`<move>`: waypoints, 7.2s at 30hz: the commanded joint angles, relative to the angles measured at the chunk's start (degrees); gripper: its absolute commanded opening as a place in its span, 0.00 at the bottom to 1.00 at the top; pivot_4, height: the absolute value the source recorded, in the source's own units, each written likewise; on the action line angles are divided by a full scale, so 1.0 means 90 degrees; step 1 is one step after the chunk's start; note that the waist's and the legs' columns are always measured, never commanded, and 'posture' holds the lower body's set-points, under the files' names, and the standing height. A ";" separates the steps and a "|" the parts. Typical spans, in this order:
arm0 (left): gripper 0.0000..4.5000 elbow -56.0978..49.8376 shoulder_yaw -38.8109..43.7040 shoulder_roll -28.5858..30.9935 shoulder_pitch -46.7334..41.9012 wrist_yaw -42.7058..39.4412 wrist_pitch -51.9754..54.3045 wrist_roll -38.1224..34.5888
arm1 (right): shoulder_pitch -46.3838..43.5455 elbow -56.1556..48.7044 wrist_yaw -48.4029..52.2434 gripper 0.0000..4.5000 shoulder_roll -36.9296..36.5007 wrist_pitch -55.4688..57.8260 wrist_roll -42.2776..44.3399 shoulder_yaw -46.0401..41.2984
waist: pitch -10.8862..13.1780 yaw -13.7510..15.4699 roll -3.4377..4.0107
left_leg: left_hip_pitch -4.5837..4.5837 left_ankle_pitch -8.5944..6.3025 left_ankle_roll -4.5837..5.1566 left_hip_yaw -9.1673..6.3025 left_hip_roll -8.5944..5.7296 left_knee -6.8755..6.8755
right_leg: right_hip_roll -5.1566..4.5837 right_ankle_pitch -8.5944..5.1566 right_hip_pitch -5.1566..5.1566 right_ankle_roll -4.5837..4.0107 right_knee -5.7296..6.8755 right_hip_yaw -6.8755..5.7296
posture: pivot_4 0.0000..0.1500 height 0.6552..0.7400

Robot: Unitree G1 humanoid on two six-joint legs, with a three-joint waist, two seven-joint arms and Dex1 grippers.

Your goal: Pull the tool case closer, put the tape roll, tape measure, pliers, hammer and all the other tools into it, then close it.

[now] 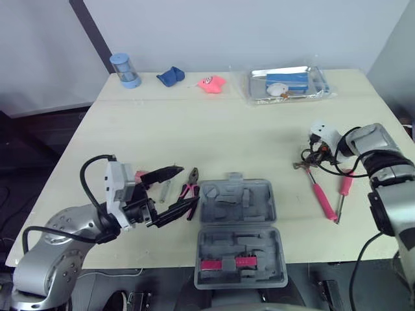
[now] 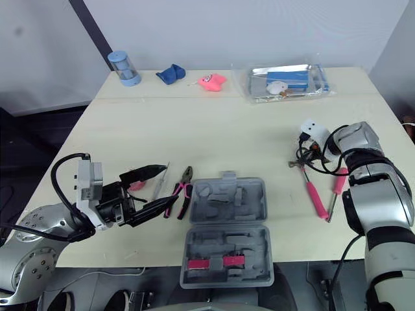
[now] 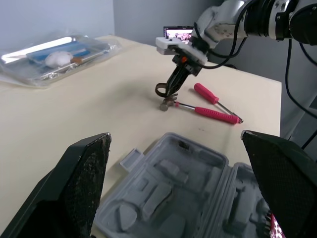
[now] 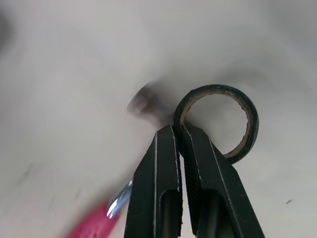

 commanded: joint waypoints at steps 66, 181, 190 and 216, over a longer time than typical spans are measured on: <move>1.00 0.0624 0.1659 -0.0698 0.1975 -0.0395 -0.1378 0.0220 | 0.0038 -0.3712 -0.0544 0.00 0.3627 0.1564 0.0032 0.2883 | -0.0005 -0.0012 -0.0010 | -0.0073 0.0030 -0.0051 -0.0033 0.0001 0.0005 | 0.0003 0.0010 -0.0125 -0.0024 0.0090 -0.0031 | 1.00 1.00; 1.00 0.3827 0.1910 -0.0449 0.1633 -0.0553 -0.2345 0.1360 | 0.9859 -0.6889 -0.1481 0.98 0.0019 -0.1482 0.5120 -0.5829 | -0.0020 0.0106 -0.0050 | 0.0032 0.0030 -0.0049 0.0007 0.0023 -0.0008 | 0.0018 0.0005 0.0001 -0.0023 0.0049 -0.0005 | 1.00 1.00; 1.00 0.2920 0.1477 -0.0848 0.1050 0.1456 -0.1238 0.1775 | 0.9465 -0.8526 -0.1089 0.98 -0.0403 -0.0674 0.5693 -0.5108 | -0.0027 0.0177 -0.0051 | 0.0031 0.0030 -0.0049 0.0005 0.0023 -0.0007 | 0.0018 0.0008 0.0005 -0.0020 0.0041 -0.0004 | 1.00 1.00; 1.00 0.2981 -0.0086 -0.2106 -0.1016 0.4919 0.0988 0.3127 | 0.6528 -0.9378 -0.0290 0.98 -0.1002 -0.0150 0.6131 -0.3138 | -0.0030 0.0237 -0.0080 | 0.0024 0.0030 -0.0049 -0.0035 0.0009 0.0004 | 0.0010 0.0012 0.0016 -0.0018 0.0038 -0.0039 | 1.00 1.00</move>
